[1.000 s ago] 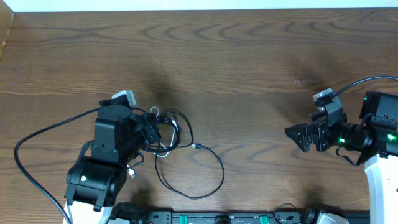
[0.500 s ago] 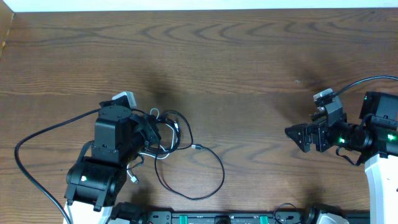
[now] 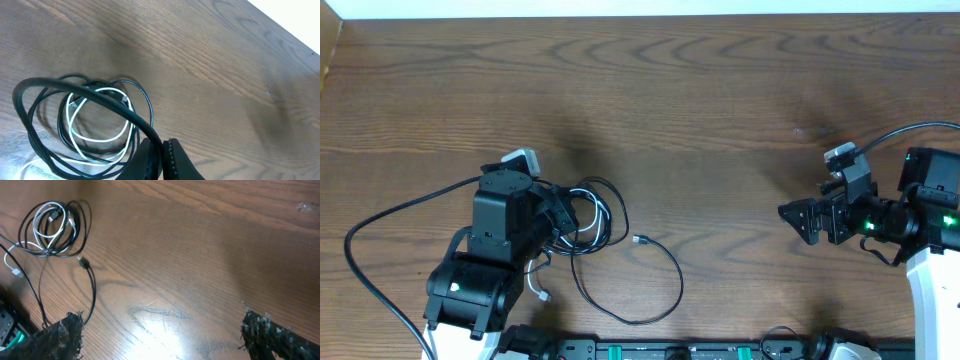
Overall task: Untangle cables
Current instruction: 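Raise the left gripper high, lifting the cable bundle off the table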
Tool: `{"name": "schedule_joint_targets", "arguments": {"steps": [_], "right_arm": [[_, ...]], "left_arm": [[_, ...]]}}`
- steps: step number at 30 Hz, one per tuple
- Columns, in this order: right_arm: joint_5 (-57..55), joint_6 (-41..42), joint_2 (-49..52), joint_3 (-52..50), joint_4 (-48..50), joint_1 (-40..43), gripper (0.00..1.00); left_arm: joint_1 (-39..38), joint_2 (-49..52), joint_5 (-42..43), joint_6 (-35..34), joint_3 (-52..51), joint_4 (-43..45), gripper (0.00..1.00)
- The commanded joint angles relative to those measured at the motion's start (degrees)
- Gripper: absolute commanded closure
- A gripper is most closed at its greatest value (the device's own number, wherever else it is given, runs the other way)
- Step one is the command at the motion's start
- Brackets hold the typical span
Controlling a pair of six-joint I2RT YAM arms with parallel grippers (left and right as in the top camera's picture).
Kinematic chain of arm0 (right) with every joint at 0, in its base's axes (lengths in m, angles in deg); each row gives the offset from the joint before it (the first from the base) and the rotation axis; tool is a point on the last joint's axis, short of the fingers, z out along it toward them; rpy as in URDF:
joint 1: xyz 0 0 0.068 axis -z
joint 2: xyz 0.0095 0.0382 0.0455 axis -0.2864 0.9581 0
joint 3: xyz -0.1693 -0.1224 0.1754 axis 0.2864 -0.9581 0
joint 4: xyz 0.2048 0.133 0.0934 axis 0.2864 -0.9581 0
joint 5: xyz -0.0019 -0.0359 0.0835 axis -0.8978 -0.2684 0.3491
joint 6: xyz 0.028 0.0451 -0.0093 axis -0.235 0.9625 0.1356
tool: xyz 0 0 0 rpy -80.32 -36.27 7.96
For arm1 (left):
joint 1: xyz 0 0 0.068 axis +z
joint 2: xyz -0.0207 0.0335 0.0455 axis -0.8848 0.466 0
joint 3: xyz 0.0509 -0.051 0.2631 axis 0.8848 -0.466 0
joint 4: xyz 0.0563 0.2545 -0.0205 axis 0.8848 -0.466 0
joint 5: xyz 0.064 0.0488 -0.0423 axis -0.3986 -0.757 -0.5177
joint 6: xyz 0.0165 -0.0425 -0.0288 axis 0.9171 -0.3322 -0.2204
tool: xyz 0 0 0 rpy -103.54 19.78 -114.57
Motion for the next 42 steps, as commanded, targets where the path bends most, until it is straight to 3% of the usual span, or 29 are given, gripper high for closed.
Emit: {"name": "schedule_joint_targets", "arguments": {"steps": [1,11,20,26,32,42], "right_arm": [[0.42,-0.59,0.07,0.63,-0.04,-0.39,0.01],[0.44,-0.59,0.07,0.63,-0.02,-0.39,0.01],[0.44,-0.59,0.07,0.63,-0.04,-0.39,0.01],[0.44,-0.59,0.07,0.63,-0.04,-0.39,0.01],[0.44,-0.59,0.07,0.63,-0.02,-0.39,0.01],[0.44,-0.57,0.07,0.63,-0.07,-0.39,0.01]], "left_arm": [[-0.13,-0.37,0.48,1.6,-0.22,-0.15,0.92],[-0.13,-0.37,2.36,1.57,-0.22,0.2,0.92],[-0.13,-0.37,21.64,1.7,-0.2,13.18,0.93],[-0.13,-0.37,26.29,-0.09,1.51,20.0,0.93],[-0.13,0.37,27.19,-0.15,7.28,21.2,0.93],[-0.13,9.57,39.3,0.04,19.82,20.72,0.93]]}}
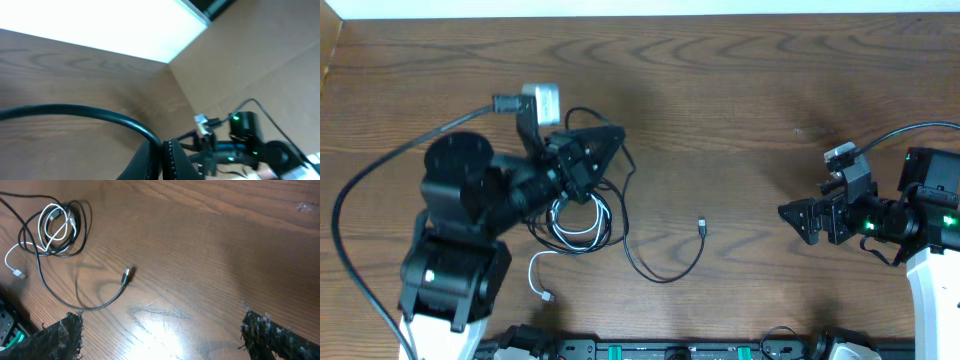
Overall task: Untangle cables
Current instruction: 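Raise the left gripper high, lifting the cable bundle off the table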
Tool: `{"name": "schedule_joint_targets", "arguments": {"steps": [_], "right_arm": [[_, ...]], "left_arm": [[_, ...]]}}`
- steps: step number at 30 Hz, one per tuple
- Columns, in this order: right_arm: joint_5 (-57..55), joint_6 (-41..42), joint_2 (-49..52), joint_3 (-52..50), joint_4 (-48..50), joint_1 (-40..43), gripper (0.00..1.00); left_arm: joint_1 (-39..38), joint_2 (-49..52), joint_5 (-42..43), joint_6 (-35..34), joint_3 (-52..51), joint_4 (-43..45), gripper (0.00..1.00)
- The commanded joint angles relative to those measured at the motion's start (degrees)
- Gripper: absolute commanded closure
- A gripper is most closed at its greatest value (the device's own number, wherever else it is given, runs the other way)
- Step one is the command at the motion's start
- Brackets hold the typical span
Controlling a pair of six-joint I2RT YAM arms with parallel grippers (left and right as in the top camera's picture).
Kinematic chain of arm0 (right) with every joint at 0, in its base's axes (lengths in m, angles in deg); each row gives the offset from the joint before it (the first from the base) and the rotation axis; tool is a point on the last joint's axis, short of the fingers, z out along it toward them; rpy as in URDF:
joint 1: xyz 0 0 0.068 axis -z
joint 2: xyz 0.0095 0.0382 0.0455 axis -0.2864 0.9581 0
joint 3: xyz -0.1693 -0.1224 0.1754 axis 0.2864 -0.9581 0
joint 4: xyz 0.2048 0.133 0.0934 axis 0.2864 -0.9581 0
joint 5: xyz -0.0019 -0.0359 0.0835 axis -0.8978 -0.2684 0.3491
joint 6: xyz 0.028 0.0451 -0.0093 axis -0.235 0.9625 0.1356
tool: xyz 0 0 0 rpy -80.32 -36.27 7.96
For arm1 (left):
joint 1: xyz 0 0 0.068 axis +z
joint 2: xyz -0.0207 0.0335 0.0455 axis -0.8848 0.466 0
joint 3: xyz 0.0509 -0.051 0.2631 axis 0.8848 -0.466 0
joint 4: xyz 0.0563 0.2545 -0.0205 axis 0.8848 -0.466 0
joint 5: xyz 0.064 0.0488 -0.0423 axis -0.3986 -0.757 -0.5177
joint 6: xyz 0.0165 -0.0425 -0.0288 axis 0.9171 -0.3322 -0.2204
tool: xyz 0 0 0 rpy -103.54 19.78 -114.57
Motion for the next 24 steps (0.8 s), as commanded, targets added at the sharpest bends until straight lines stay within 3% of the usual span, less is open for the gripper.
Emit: {"name": "schedule_joint_targets", "arguments": {"steps": [1,5,15,24], "right_arm": [[0.44,-0.55,0.07,0.63,-0.04,-0.39,0.02],[0.44,-0.57,0.07,0.63,-0.02,-0.39,0.01],[1.81,-0.61,0.07,0.63,-0.02,-0.39,0.01],[19.76,-7.67,0.07,0.63,-0.07,-2.16,0.01]], "left_arm": [[-0.13,3.48,7.45,-0.07,4.26,-0.13,0.92],[-0.13,6.45,11.21,-0.11,7.63,-0.09,0.92],[-0.13,7.96,11.32,0.35,14.16,-0.11,0.92],[-0.13,8.0,10.93,0.33,14.16,-0.09,0.92]]}}
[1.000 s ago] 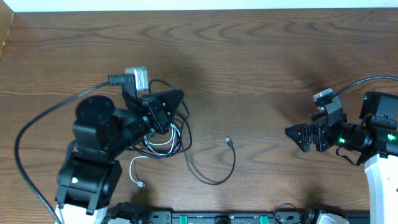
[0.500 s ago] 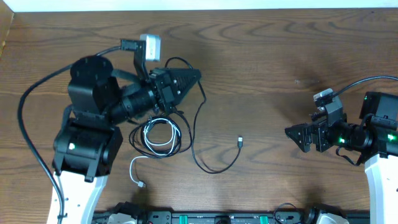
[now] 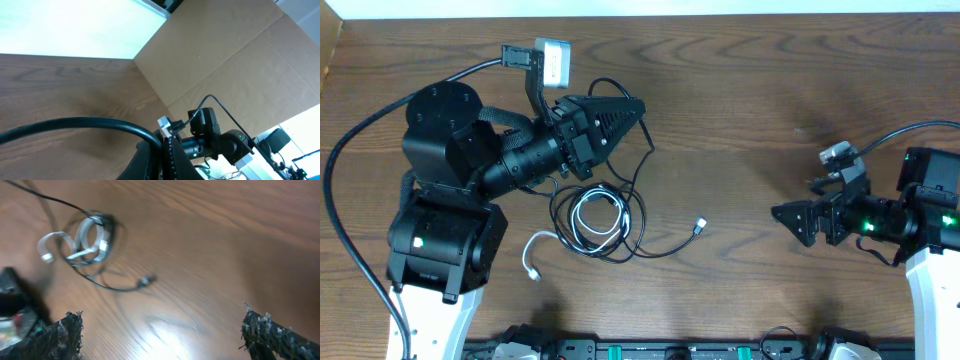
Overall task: Untangle cables
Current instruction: 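Raise the left gripper high, lifting the cable bundle off the table, then move the right gripper left toward the bundle held by the left gripper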
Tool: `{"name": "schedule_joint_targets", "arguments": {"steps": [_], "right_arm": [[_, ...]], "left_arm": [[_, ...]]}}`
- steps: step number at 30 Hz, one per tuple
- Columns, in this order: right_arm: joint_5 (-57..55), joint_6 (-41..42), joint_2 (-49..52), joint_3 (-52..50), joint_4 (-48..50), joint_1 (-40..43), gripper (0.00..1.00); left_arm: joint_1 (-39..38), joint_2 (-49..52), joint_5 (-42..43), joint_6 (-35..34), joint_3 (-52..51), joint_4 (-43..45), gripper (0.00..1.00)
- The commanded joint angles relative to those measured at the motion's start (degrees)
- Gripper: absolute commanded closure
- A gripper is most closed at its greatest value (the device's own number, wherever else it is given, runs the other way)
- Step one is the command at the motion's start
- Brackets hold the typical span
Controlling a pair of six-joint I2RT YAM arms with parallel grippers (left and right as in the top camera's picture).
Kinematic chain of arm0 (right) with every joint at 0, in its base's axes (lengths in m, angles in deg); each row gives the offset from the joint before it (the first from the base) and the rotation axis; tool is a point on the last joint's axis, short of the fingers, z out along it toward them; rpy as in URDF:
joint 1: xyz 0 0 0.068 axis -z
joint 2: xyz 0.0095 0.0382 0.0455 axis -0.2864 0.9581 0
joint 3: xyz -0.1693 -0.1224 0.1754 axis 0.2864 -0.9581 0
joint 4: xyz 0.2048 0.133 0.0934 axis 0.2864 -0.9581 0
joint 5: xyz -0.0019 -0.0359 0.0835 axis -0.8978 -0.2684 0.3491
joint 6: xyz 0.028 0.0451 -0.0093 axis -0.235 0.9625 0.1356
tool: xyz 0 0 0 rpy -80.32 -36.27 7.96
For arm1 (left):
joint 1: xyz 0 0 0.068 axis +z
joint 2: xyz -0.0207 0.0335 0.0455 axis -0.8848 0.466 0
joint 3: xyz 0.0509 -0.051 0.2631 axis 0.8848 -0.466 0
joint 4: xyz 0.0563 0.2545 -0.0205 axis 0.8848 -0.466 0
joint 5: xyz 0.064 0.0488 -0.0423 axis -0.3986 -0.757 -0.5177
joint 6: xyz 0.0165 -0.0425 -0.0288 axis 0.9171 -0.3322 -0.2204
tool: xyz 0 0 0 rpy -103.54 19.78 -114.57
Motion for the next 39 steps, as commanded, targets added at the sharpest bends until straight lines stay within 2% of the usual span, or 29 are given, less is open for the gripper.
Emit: {"name": "schedule_joint_targets", "arguments": {"steps": [1,3,10,15,18,27,31,39], "right_arm": [[13.66,-5.25,0.07,0.63,0.5,-2.19,0.01],[17.92,-5.38,0.07,0.63,2.99,-4.63,0.01],[18.29,-1.49,0.17,0.63,11.47,-12.98,0.01],[9.4,11.1,2.19,0.63,20.94,-18.56,0.01],[8.68,16.15,5.33,0.63,27.08,-22.23,0.01],[8.46,23.69,16.48,0.63,47.32,-33.68,0.01],[3.56,28.74,22.8,0.63,57.31,-38.73,0.01],[2.47,34.6,33.44,0.63,73.33,-45.68,0.01]], "left_arm": [[-0.13,-0.28,0.9,0.33,1.25,0.31,0.93],[-0.13,-0.33,0.92,0.11,1.25,0.31,0.92],[-0.13,-0.37,2.01,0.11,1.25,0.35,0.93],[-0.13,-0.37,2.45,0.09,1.25,0.33,0.92],[-0.13,-0.63,2.45,0.07,1.25,0.33,0.93],[-0.13,-0.74,2.62,-1.05,1.25,0.33,0.92],[-0.13,-0.74,2.6,-1.42,1.25,0.35,0.93],[-0.13,-0.72,2.58,-1.36,1.25,0.33,0.93]]}}
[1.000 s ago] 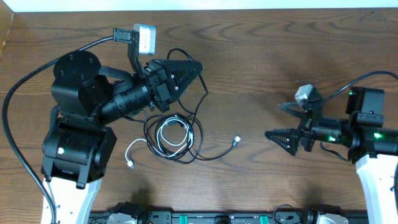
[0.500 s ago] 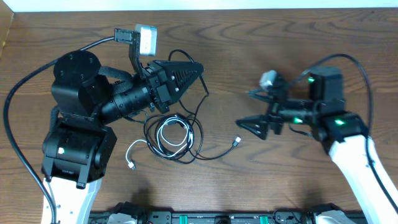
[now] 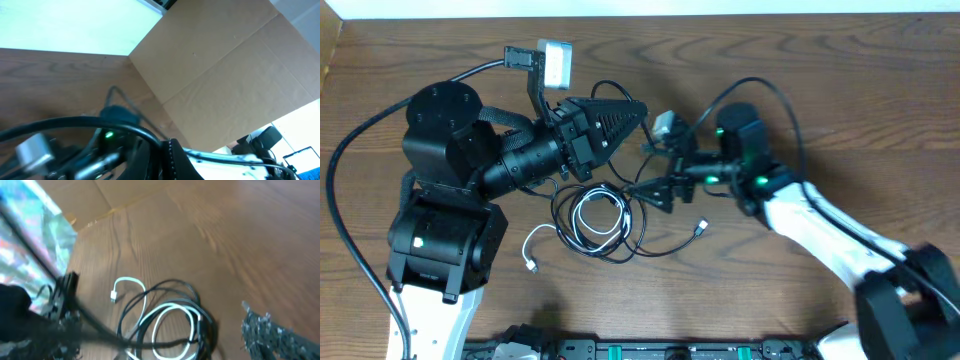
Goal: Untangle cables
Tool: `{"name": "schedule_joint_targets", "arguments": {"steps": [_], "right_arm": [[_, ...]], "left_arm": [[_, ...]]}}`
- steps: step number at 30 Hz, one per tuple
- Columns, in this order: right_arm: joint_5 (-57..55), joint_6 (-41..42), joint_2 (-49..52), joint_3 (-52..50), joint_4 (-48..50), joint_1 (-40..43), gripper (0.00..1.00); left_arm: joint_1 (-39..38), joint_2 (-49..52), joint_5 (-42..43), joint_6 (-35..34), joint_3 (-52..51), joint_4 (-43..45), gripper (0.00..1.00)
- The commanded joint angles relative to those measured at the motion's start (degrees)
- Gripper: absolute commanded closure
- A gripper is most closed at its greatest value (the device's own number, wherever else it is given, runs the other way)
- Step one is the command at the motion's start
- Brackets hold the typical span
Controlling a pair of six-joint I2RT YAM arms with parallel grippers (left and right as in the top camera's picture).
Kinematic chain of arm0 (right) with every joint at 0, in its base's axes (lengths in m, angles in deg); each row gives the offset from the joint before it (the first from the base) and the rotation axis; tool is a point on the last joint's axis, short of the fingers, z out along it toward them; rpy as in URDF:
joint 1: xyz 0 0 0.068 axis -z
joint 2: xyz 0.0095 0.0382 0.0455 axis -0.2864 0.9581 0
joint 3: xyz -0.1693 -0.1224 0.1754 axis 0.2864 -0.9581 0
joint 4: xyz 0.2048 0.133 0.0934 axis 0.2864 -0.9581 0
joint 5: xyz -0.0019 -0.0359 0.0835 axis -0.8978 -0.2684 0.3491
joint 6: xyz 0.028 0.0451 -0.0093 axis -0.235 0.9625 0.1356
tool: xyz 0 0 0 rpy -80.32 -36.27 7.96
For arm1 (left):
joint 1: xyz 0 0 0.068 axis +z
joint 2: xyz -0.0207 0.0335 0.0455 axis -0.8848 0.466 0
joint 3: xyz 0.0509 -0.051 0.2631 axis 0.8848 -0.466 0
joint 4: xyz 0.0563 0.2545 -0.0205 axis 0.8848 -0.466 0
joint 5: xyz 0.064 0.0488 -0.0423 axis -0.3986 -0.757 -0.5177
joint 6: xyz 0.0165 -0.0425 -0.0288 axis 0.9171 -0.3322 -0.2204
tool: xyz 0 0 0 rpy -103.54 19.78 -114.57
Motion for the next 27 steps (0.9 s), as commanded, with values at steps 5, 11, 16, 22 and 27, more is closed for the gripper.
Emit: {"name": "schedule_joint_targets", "arguments": {"steps": [5,11,16,22,27], "right_arm": [[-0.76,4.11,3.26,0.55,5.88,-4.31,0.13],[-0.74,4.13,3.26,0.55,6.16,-4.37,0.78],[-0.5,4.13,3.26,0.55,5.81,-4.0,0.98],[-0.52,4.11,3.26,0.55,5.29,-3.85,0.99],[-0.52,5.92,3.04,0.55,3.76,-1.77,0.99]], "left_arm": [[-0.13,-0.66,1.11,-0.04,1.25,0.31,0.93],[-0.13,-0.57,-0.31,2.38,1.25,0.26,0.93],[-0.09,-0.59,-9.4,4.17,1.25,-2.29,0.93],[-0.09,-0.59,-21.33,4.74,1.25,-7.06,0.92],[-0.09,-0.59,-30.51,4.72,1.25,-12.41,0.83]]}}
